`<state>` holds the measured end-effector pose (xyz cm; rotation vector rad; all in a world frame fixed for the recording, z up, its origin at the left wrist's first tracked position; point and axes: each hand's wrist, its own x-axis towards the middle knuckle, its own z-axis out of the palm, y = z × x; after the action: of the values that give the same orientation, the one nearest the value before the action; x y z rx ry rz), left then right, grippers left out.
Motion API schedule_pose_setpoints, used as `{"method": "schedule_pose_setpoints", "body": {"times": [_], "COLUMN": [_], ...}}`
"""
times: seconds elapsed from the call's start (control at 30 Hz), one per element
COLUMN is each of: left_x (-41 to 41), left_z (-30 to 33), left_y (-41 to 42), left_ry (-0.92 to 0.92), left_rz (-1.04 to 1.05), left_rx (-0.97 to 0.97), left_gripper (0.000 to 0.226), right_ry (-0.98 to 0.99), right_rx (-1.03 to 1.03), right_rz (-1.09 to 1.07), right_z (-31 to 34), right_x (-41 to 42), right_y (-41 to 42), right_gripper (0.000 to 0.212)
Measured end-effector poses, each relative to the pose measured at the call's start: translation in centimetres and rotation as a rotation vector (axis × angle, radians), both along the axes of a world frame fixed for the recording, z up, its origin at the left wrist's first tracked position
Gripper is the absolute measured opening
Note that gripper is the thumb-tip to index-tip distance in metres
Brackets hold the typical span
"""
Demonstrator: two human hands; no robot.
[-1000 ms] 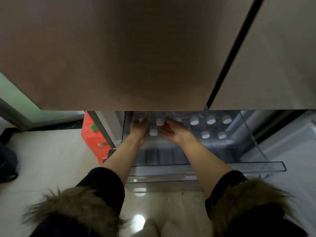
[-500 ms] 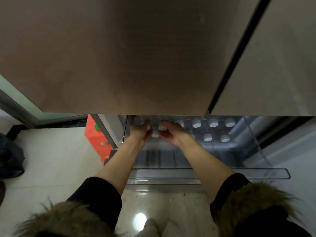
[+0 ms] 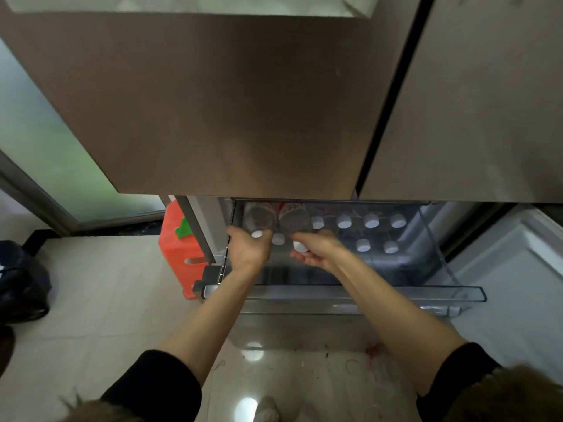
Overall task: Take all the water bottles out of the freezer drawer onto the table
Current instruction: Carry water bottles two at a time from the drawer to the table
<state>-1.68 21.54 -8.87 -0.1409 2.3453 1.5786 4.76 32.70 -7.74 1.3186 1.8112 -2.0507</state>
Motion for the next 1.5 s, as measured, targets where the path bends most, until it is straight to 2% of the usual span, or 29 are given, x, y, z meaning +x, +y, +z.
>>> {"method": "schedule_pose_setpoints", "body": {"times": [0.13, 0.2, 0.3, 0.43, 0.67, 0.9, 1.03, 1.13, 1.2, 1.3, 1.4, 1.5], "left_x": [1.3, 1.5, 1.7, 1.9, 2.2, 1.5, 0.1, 0.0, 0.0, -0.5, -0.9, -0.8], "left_z": [0.8, 1.6, 3.3, 6.0, 6.5, 5.1, 4.6, 3.7, 2.7, 2.2, 1.8, 1.0], "left_y": [-2.0, -3.2, -4.1, -4.6, -4.9, -3.4, -2.7, -2.7, -3.1, -3.3, -3.2, -2.9], "left_ry": [0.101, 0.163, 0.258, 0.406, 0.522, 0.561, 0.525, 0.499, 0.512, 0.535, 0.404, 0.377], "left_rz": [-0.012, -0.004, -0.027, -0.058, -0.148, -0.254, -0.344, -0.468, -0.520, -0.564, -0.672, -0.656], "left_rx": [-0.082, -0.132, -0.153, -0.362, -0.475, -0.489, -0.403, -0.318, -0.295, -0.225, -0.043, -0.083], "left_gripper": [0.049, 0.041, 0.042, 0.040, 0.041, 0.039, 0.040, 0.034, 0.041, 0.055, 0.066, 0.078], "right_ry": [0.032, 0.062, 0.120, 0.082, 0.063, 0.053, 0.099, 0.128, 0.166, 0.240, 0.288, 0.286], "right_rx": [0.098, 0.225, 0.424, 0.736, 0.910, 0.989, 0.980, 0.994, 1.007, 0.894, 0.702, 0.675], "right_rz": [-0.034, -0.071, -0.112, -0.023, 0.091, 0.151, 0.158, 0.250, 0.281, 0.280, 0.299, 0.316], "right_z": [1.3, 1.9, 2.8, 3.7, 4.3, 4.2, 3.5, 2.4, 1.5, 0.6, 0.3, 0.3], "right_x": [2.4, 3.4, 4.5, 5.8, 5.5, 4.7, 4.2, 4.6, 5.0, 4.8, 4.6, 4.3], "right_y": [0.6, 0.6, 0.6, 0.6, -0.4, -0.4, -0.6, -0.6, -0.2, 0.7, 1.0, 1.4], "right_gripper": [0.031, 0.030, 0.038, 0.036, 0.042, 0.045, 0.050, 0.045, 0.046, 0.055, 0.064, 0.062]}}
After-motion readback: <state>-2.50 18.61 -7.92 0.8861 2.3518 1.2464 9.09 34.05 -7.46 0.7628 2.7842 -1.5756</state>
